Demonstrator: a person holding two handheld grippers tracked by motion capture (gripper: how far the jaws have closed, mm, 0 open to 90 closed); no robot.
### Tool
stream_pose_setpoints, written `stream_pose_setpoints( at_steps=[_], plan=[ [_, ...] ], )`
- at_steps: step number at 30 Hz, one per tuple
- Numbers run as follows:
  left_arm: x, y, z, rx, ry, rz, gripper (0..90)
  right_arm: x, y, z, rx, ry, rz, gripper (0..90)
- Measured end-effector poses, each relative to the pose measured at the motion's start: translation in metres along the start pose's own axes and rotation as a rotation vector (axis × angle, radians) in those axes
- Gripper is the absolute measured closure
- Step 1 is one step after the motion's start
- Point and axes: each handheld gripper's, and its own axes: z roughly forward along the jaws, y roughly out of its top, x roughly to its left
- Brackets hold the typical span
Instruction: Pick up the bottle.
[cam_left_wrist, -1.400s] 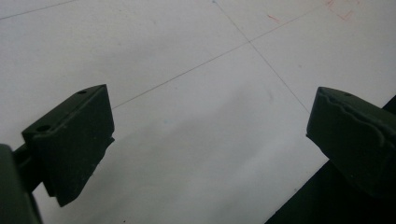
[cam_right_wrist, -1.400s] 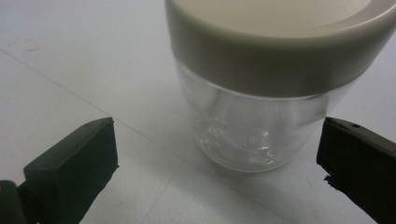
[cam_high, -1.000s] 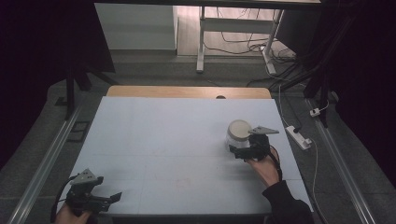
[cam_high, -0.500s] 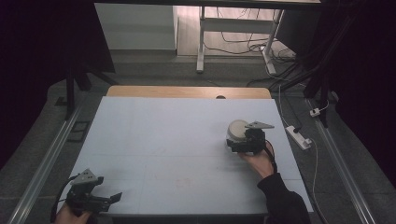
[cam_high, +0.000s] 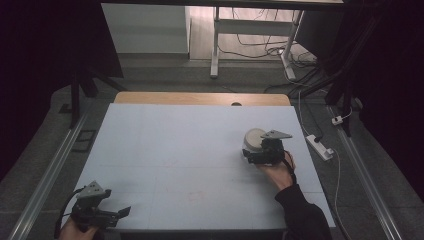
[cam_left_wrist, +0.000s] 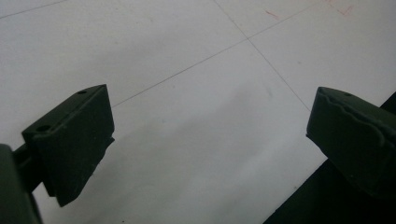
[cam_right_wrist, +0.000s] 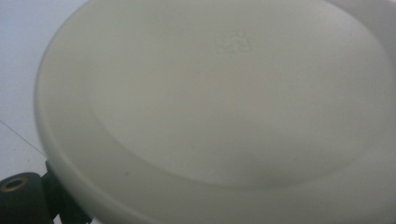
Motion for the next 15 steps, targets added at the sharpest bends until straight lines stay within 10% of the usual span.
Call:
stream_pose_setpoints(
  at_steps=[15],
  plan=[
    [-0.0004, 0.0001, -0.0001, 0.000, 0.000, 0.005, 1.9, -0.0027, -0.0019, -0.0096, -0.018, 0.021, -0.046, 6.2]
  ],
)
